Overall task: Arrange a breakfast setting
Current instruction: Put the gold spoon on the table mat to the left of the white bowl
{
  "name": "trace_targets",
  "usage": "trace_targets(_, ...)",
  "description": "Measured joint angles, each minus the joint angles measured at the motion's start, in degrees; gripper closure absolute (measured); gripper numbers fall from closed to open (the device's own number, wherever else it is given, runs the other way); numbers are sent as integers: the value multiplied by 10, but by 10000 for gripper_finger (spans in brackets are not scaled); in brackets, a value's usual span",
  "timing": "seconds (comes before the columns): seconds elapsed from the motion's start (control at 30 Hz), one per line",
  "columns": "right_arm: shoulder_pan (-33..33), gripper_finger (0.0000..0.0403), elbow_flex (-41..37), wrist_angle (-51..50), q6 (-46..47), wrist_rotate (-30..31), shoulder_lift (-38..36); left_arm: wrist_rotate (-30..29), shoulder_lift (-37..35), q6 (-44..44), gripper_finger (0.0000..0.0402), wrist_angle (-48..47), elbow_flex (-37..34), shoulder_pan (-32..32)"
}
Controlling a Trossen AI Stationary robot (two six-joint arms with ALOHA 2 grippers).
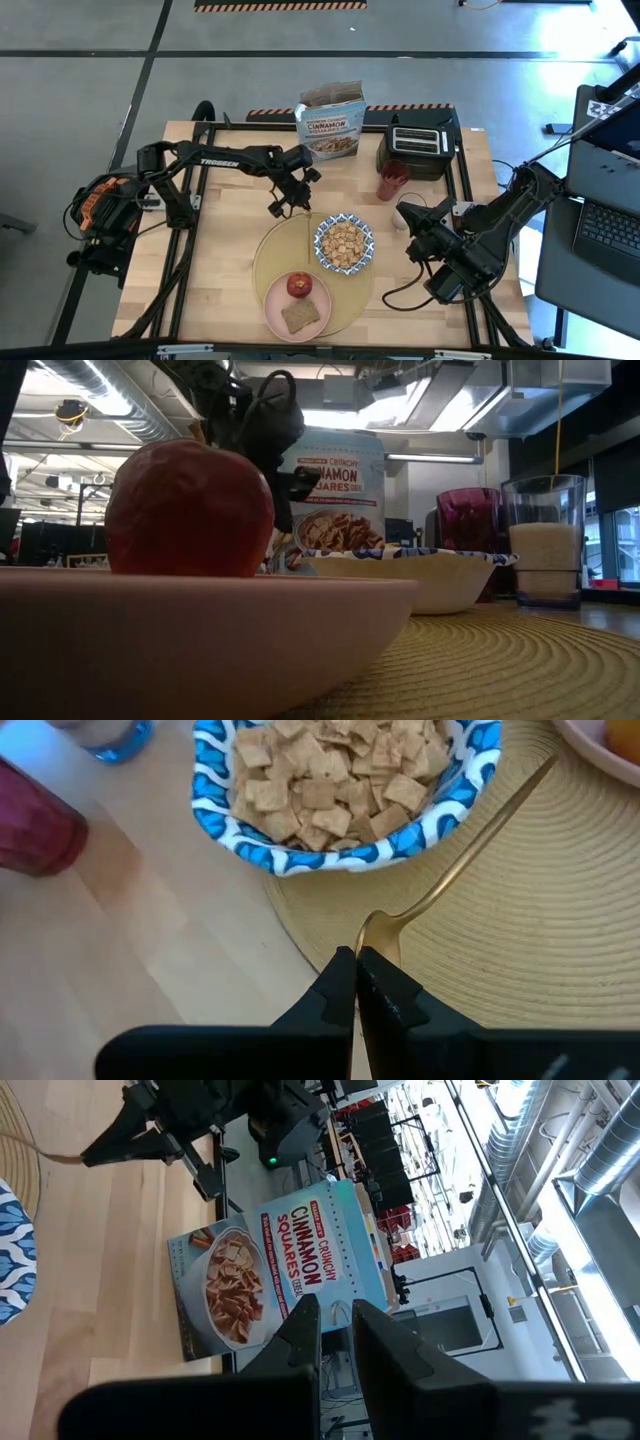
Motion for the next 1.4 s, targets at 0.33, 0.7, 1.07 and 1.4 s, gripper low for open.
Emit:
trace_targets(0.33,0,370,0,0,0,0,0,-24,6,-10,401,108,-82,1)
trace_targets(0.7,0,370,0,1,0,5,0,7,5,-18,401,157,-103,-1)
trace_targets(1.07,0,370,0,0,0,3,0,22,5,-19,402,177,-103,0)
trace_targets(1.4,0,370,0,1,0,3,0,29,5,-19,401,177,-103,0)
